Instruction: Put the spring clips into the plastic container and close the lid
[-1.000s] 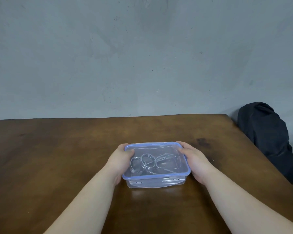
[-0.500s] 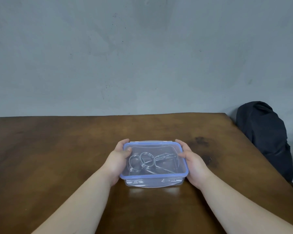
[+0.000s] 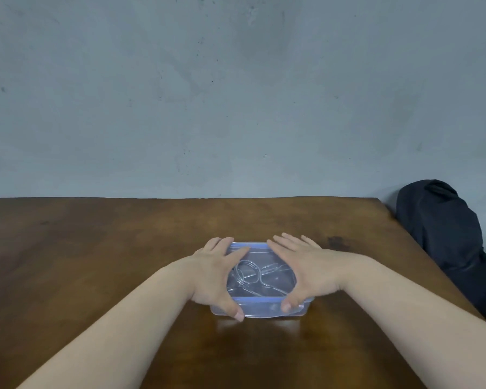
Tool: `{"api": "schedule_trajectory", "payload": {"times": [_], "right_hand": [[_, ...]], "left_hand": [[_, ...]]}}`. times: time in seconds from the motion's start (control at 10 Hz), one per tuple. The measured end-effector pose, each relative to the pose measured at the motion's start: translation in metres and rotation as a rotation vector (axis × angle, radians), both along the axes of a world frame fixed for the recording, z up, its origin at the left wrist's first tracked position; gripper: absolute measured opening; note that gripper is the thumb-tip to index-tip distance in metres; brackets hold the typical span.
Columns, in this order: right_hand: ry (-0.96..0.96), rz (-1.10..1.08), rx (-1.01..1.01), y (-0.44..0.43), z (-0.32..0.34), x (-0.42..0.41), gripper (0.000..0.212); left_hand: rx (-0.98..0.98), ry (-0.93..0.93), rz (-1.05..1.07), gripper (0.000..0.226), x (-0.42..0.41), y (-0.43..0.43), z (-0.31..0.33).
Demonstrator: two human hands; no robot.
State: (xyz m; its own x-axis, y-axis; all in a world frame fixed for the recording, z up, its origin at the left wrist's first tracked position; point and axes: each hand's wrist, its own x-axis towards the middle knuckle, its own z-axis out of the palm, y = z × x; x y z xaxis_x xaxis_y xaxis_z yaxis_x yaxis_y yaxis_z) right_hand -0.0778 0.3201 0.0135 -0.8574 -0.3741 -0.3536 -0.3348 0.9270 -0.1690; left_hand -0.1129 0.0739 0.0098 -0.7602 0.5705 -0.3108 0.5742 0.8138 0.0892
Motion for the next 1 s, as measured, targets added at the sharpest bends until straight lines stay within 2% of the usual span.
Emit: {"api": "schedule_trajectory", "payload": {"times": [0.1,0.2,0.5,0.8,0.9,1.0], "right_hand": [[-0.035,0.025,0.144,-0.015,0.009,-0.004,0.143],[0.015,0.061,0.192,-0.022,0.009,-0.005,0.137],[0.073,0.057,0.153,-0.021,0.004,-0.007,0.129],[0.039,0.006,0.018,-0.011,0.0,0.006,0.137],[0.067,-0.013,-0.037,-0.005,-0.002,0.014,0.131],[0.085,-0.075,-0.183,0.005,0.003,0.021,0.101]], "left_hand": [[-0.093,-0.003,-0.019,0.137,0.0,0.009,0.009],[-0.132,0.024,-0.049,0.132,-0.002,0.014,0.01],[-0.084,0.071,-0.088,0.123,-0.008,0.011,0.005],[0.028,-0.019,-0.053,0.142,-0.002,-0.005,0.0],[0.181,-0.043,0.003,0.132,-0.001,-0.016,-0.001],[0.335,-0.099,0.09,0.121,-0.004,-0.026,0.001]]}}
